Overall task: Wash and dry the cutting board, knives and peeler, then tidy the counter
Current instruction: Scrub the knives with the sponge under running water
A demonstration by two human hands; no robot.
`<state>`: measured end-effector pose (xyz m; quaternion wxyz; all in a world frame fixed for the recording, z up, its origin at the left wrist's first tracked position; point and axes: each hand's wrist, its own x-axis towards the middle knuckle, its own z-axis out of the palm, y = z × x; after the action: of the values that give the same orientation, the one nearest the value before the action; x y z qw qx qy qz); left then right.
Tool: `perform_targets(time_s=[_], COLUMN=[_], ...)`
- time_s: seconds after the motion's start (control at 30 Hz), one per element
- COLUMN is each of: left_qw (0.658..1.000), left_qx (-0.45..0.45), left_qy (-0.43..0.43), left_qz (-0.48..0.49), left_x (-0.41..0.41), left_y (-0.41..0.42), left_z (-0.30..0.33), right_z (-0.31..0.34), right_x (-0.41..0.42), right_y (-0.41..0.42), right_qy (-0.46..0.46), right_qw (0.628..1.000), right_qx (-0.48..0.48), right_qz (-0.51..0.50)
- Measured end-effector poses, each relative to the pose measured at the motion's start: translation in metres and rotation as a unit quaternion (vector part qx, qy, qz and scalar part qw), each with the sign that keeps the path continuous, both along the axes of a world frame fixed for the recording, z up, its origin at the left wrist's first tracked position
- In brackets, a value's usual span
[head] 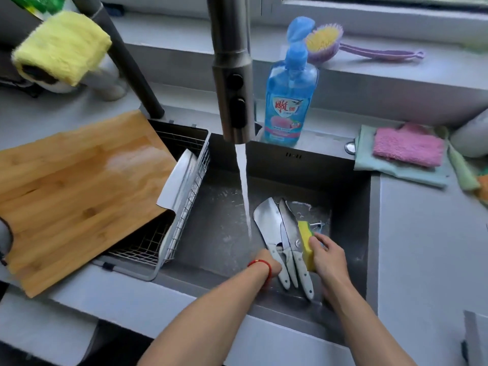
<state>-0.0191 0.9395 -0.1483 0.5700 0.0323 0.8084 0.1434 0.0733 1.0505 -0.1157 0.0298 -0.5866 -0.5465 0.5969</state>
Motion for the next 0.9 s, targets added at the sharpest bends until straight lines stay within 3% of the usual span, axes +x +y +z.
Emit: perform_targets(time_s=[0.23,0.47,0.67,0.77,0.83,0.9], left_qw=[0.989,0.976,0.946,0.961,0.974,0.979], left_qx=[-0.066,-0.079,0.052,0.052,0.06,0.078], left_qy=[0.067,0.107,0.107,0.099,0.123,0.139], left_qz=[0.114,0.17,0.303,0.254,0.179,0.13], left_x=[0.014,-0.001,-0.026,-0.026,-0.021,-0.016], left_y=[0.033,0.013,-0.021,-0.029,-0.034,-0.039], left_z=[-0.065,-0.05,0.003,0.032,0.049,0.065], right_z=[-0.007,-0.007,0.013,0.023,0.031,0.037], right_x=[0.013,0.011,-0.006,-0.014,-0.018,-0.024], right_y=[0.01,0.019,0.028,0.024,0.017,0.003], right_qy=[0.022,0.015,0.062,0.075,0.051,0.031], right_qw=[0.999,0.999,0.993,0.993,0.987,0.959], right_qx=[0.015,-0.002,-0.093,-0.062,0.033,0.119], right_qz=[0.032,0.035,0.024,0.059,0.146,0.257])
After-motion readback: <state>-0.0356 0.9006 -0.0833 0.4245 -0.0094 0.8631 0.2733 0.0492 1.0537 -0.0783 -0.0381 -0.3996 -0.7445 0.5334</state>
